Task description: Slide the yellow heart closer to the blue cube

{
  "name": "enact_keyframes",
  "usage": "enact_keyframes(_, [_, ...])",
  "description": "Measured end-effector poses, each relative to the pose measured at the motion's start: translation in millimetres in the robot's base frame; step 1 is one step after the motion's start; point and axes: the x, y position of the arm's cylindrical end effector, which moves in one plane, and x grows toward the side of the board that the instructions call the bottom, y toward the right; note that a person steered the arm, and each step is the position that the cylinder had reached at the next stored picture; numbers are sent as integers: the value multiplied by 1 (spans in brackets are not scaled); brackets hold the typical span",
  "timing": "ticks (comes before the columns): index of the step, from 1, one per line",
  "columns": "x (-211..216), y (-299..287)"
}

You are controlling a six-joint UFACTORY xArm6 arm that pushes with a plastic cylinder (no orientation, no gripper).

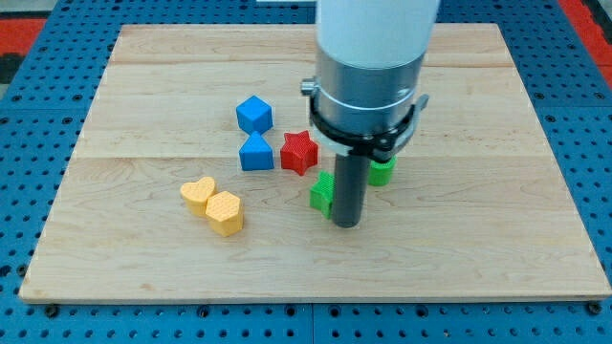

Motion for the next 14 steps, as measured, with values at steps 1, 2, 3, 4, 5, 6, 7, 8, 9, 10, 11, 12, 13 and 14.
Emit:
enact_keyframes(1, [27, -9])
enact_keyframes(2, [47, -78])
enact_keyframes(3, [31, -131])
enact_keyframes(4, [6, -122])
enact_keyframes(5, [1, -138])
enact_keyframes(6, [-11, -195])
enact_keyframes(7, [-49, -212])
enact_keyframes(8, [-57, -205])
enact_keyframes(9, [-13, -220])
enact_keyframes(10, [17, -181])
enact_keyframes(11, [-17, -183])
enact_keyframes(12, [-75, -178])
enact_keyframes(13, [-85, -176])
enact_keyframes(14, [-97, -154])
